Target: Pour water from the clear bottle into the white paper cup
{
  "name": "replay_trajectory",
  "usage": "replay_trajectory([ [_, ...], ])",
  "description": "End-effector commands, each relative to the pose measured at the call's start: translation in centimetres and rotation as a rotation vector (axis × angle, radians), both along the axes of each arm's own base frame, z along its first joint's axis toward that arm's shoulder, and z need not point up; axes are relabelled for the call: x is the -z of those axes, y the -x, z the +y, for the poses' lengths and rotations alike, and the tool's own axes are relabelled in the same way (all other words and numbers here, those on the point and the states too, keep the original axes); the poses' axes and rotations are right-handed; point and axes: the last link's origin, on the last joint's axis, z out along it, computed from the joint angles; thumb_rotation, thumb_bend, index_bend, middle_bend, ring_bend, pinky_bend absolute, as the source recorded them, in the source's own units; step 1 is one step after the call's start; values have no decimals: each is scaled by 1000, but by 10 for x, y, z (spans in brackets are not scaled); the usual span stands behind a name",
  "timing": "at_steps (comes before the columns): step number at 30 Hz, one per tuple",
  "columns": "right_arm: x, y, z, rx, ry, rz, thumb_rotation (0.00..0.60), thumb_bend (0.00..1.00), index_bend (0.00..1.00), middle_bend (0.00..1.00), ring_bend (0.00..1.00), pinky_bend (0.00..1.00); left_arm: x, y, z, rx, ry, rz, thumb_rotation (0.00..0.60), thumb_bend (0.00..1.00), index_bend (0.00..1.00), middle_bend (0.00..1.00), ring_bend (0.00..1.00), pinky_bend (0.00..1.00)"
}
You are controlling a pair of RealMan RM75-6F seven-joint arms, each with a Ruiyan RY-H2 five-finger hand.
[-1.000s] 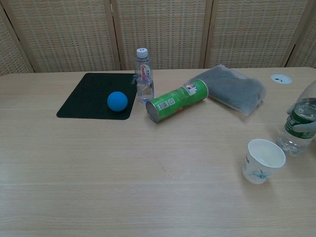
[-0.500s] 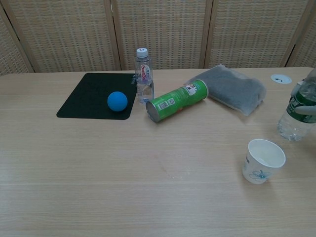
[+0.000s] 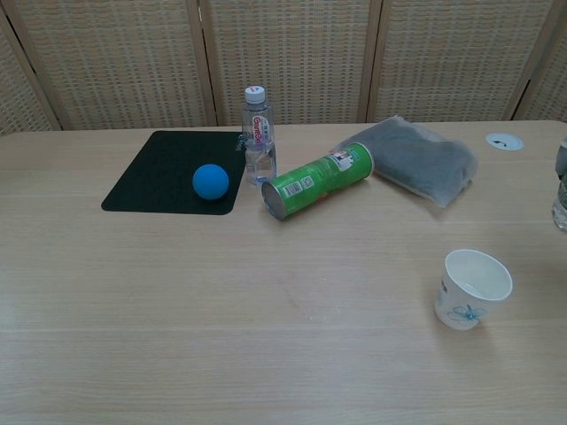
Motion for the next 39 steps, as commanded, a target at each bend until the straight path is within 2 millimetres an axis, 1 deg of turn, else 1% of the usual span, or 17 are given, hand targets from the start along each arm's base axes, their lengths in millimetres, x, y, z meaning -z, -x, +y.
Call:
replay_trajectory([
  [1,-6,2,12,-56,17,143,600,570,559,566,417,483,0,0,0,0,2,1,600,155,0,0,0,0],
  [9,-3,12,17,-66,65,353,600,576,559,566,418,489,1,-1,0,3,6,4,600,155,0,0,0,0],
  [15,2,12,19,-83,103,452,600,582,565,566,418,496,2,-1,1,2,9,5,600,155,0,0,0,0],
  [22,10,9,18,-87,132,514,600,590,567,566,418,497,2,0,1,0,10,5,600,155,0,0,0,0],
  [27,14,7,18,-97,157,568,600,602,567,566,418,538,2,0,1,-1,9,5,600,155,0,0,0,0],
  [37,24,2,19,-102,206,657,600,604,567,566,421,538,3,0,2,-3,10,7,600,155,0,0,0,0],
  [39,28,0,19,-120,209,699,600,604,567,566,421,538,3,0,2,-4,12,9,600,155,0,0,0,0],
])
